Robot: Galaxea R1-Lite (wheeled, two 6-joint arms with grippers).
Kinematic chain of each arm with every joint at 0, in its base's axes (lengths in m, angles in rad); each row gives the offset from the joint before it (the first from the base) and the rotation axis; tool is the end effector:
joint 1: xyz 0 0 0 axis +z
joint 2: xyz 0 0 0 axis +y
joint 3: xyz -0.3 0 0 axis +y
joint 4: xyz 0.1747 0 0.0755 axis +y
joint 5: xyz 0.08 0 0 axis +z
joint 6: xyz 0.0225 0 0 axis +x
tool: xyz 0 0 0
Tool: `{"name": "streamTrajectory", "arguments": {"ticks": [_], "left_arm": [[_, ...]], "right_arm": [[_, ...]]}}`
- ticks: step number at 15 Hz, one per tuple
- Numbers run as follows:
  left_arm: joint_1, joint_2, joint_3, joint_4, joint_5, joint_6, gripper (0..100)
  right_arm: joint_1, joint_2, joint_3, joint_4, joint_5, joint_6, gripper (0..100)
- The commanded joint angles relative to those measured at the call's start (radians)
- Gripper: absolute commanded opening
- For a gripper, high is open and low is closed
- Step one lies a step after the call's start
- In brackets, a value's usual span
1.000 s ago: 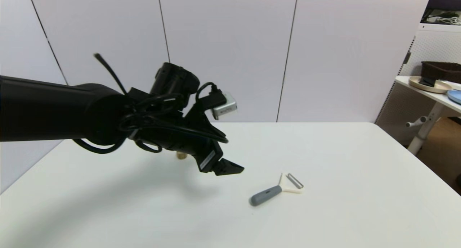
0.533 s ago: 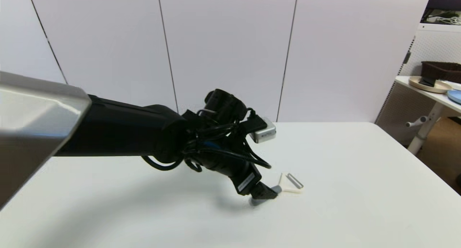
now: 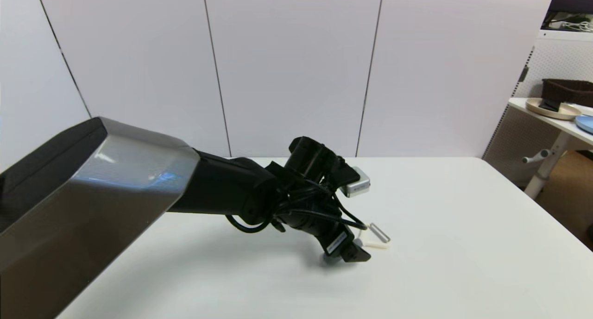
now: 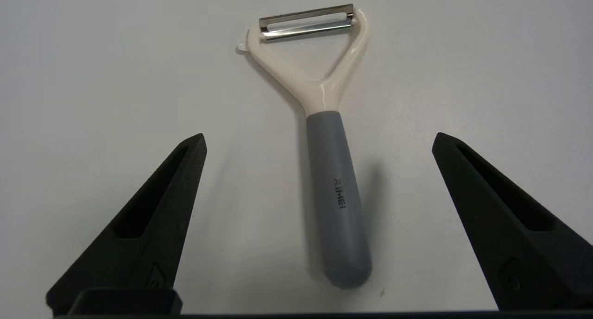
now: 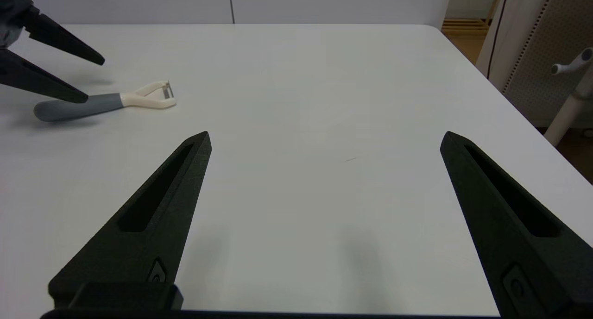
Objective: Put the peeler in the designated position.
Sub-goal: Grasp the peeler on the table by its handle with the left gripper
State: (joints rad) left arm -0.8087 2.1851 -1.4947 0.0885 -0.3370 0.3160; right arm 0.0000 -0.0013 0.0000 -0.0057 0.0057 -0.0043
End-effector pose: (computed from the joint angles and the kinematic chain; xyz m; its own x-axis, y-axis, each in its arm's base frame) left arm 0.2899 -0.3146 0.1210 0.2245 -0.7142 -0.6630 0.9541 0.2996 0.0004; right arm -0.0229 0.0001 0.0761 1.0000 0.0057 0.0070 -0.0057 1.0000 -0.0043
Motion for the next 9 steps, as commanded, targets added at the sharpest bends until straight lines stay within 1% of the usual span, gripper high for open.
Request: {"name": "streamTrajectory", "arguments": {"ticks": [1,9], "left_arm": [[-0.001,0.030,-0.001,-0.006,0.009,0.000,100],[-0.004,0.047,0.004,-0.006,0.010,-0.029,100]], "right_arm": [[0.000,0.000,0.000,0.000,0.000,0.000,100],[0.000,0.000,0.000,0.000,0.000,0.000,100]]}}
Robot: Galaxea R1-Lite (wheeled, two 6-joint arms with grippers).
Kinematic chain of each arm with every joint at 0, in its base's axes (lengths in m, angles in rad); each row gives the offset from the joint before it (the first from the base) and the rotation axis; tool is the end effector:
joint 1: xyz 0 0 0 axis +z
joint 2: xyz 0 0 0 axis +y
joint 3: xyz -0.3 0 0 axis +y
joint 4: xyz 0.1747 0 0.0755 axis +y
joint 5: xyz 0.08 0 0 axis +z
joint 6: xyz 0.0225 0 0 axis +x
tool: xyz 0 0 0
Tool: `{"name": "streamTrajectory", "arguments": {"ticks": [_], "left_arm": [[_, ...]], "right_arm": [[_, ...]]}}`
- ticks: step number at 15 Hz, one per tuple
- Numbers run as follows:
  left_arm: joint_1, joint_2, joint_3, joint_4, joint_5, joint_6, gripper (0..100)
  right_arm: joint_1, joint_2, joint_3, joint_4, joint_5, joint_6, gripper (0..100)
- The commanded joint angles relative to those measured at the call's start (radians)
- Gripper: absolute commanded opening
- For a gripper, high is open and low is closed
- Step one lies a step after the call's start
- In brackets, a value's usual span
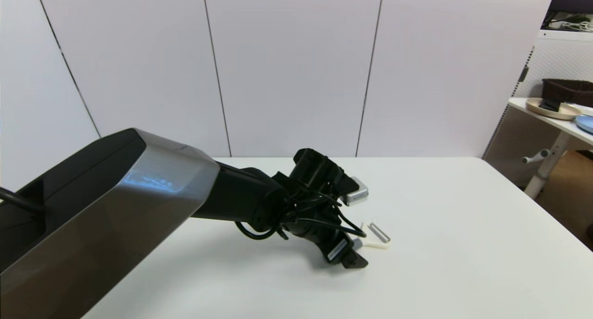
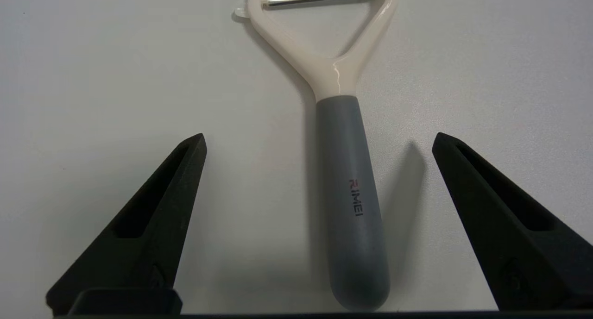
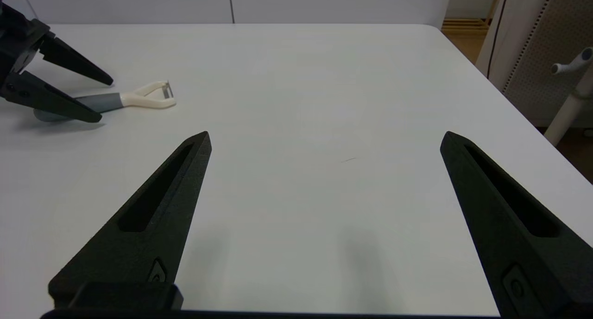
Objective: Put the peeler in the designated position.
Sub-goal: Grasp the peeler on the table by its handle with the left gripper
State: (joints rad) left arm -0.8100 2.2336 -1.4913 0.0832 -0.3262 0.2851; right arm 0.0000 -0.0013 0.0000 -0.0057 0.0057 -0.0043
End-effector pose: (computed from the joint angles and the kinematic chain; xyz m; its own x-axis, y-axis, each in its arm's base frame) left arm 0.2934 -0.3186 0.0996 0.2109 -0.6862 -0.6961 0.9447 0.3260 -0.0352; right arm -0.0229 0.0001 0.0761 1.0000 0.0057 0.0070 -0.0057 1.0000 -0.0043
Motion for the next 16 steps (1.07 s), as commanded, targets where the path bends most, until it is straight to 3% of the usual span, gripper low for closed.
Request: {"name": "streamTrajectory", "arguments": {"ticks": [1,5,6,16], "left_arm": [[-0.003,0.000,0.000,-0.003,-0.001,0.002,100],[-0.003,0.001,0.002,-0.005,-0.001,0.002,100],[-0.005,0.003,0.002,-0.005,-0.001,0.002,0],[-0.017,-0.038,0.013,0.015,0.021,0.002,0]], "right_arm": [[0.000,0.000,0.000,0.000,-0.001,0.000,100],[0.000,0.000,0.000,0.000,0.000,0.000,100],[0.000,0.000,0.000,0.000,0.000,0.000,100],[0.000,0.000,0.000,0.000,0.000,0.000,100]]}}
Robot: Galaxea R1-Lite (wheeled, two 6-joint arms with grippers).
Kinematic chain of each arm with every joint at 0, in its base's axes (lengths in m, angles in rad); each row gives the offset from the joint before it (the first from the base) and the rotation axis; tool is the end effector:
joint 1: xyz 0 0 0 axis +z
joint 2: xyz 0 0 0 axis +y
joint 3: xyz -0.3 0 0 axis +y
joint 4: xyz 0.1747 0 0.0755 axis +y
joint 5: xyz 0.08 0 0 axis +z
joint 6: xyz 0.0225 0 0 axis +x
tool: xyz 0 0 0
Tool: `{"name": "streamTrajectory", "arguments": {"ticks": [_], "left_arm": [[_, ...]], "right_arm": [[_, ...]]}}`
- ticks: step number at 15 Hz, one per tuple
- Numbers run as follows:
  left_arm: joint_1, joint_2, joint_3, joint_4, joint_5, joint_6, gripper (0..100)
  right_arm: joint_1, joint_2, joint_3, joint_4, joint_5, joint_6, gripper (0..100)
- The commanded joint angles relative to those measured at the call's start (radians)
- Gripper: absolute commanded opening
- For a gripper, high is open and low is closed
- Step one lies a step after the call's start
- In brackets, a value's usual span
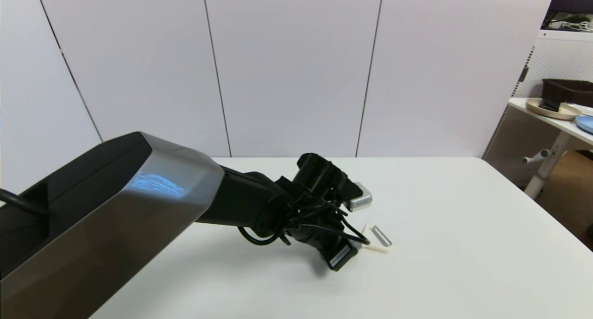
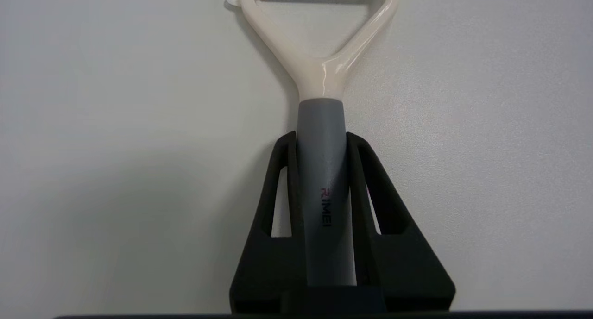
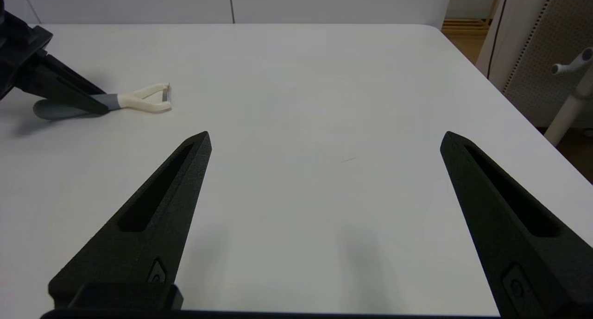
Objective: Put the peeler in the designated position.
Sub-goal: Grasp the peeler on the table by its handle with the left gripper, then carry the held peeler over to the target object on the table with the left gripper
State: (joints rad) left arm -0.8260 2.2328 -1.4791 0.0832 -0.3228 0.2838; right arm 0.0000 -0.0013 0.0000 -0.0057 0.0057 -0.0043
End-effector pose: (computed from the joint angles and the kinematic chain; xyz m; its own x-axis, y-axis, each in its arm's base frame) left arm 0.2871 -0.3220 0.0969 0.1973 -0.6820 -0.7042 0.9485 0.3143 -0.0386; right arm -0.0229 0.0001 0.0761 1.0000 0.0057 0.0070 -0.0057 1.0000 -0.0043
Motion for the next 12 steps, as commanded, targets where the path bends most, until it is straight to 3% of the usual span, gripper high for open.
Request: {"name": "streamTrajectory", "arguments": {"ticks": [1,5,8,12], "left_arm": [[-0.001,-0.055,0.002,0.027,0.028,0.003,0],[0.056,-0.200,0.008,0.075,0.062,0.017,0],[0.168,-0.360,0.112,0.145,0.085,0.031,0],[0.386,-0.519,0.258,0.239,0.082,0.186,0]], "right_arm": [[0.000,0.000,0.000,0.000,0.000,0.000,100],[0.000,0.000,0.000,0.000,0.000,0.000,100],[0.000,0.000,0.000,0.000,0.000,0.000,100],[0.000,0.000,0.000,0.000,0.000,0.000,100]]}}
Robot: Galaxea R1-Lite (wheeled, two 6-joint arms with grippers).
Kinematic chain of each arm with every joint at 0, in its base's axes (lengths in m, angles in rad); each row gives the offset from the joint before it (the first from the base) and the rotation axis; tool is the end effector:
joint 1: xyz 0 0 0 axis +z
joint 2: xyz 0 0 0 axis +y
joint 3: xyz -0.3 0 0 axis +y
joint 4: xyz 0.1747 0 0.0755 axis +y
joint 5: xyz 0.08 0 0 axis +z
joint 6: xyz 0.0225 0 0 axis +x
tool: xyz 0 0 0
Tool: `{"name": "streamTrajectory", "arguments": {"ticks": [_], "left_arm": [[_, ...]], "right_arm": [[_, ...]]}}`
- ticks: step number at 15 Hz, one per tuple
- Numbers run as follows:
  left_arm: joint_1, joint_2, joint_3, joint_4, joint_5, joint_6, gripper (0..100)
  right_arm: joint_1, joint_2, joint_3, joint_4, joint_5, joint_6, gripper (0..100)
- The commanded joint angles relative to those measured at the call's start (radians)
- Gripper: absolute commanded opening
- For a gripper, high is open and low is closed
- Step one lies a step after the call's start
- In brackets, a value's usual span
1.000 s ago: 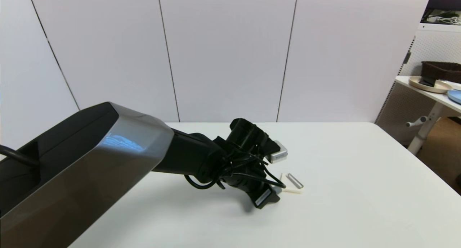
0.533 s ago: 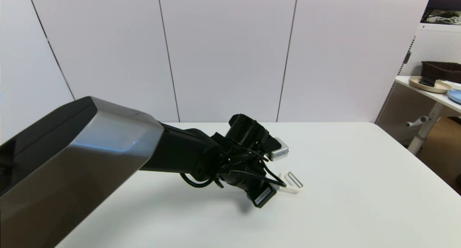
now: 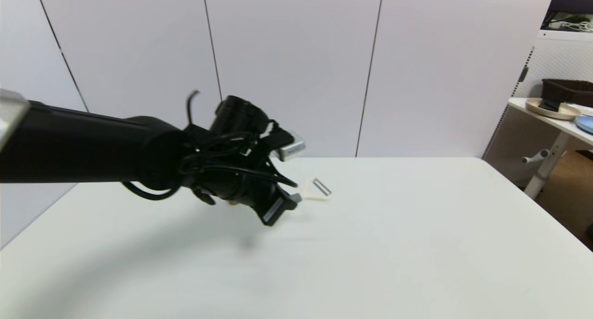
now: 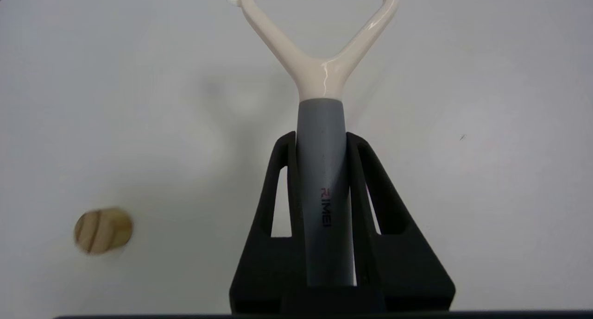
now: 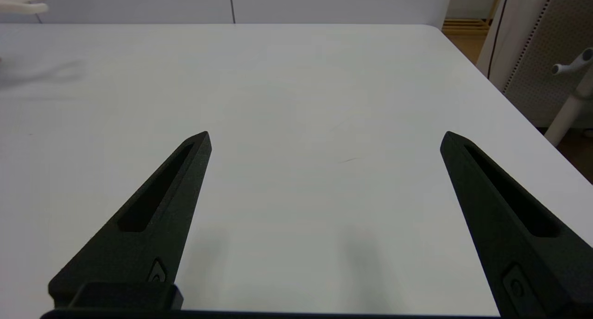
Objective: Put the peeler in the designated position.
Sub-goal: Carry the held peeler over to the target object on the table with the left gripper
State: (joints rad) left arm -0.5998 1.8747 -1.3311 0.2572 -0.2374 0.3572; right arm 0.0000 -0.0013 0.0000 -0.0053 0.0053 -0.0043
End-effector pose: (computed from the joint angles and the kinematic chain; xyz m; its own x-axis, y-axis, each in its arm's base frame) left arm 0.2853 -0.2015 0.1874 0.4258 -0.5761 -0.6978 0.8478 0.5234 0.0852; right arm -0.0229 0.0001 0.0760 1.0000 0.0053 0.0066 -0.0053 1.0000 -0.0043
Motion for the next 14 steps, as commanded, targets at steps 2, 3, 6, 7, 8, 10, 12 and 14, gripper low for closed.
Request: {"name": "streamTrajectory", "arguments": {"ticks": [2,3,6,7,8,10,12,14], "left_arm": [[0.285,-0.190,0.151,0.094,-0.011,0.235,0],[0.339,-0.187,0.153,0.108,-0.026,0.310,0],[0.445,-0.144,0.148,0.178,-0.146,0.492,0],[0.474,-0.123,0.147,0.192,-0.194,0.565,0],[0.494,-0.097,0.141,0.208,-0.249,0.631,0],[0.509,-0.032,0.096,0.220,-0.352,0.733,0],[0.508,0.041,0.044,0.224,-0.430,0.813,0],[0.499,0.104,0.006,0.229,-0.456,0.855,0]], "right_arm": [[0.000,0.000,0.000,-0.001,0.001,0.000,100],[0.000,0.000,0.000,-0.001,-0.001,0.000,100],[0.000,0.000,0.000,-0.001,0.001,0.000,100],[0.000,0.000,0.000,-0.001,0.001,0.000,100],[0.000,0.000,0.000,-0.001,0.001,0.000,100],[0.000,0.000,0.000,-0.001,0.001,0.000,100],[0.000,0.000,0.000,-0.001,0.001,0.000,100],[0.000,0.000,0.000,-0.001,0.001,0.000,100]]}}
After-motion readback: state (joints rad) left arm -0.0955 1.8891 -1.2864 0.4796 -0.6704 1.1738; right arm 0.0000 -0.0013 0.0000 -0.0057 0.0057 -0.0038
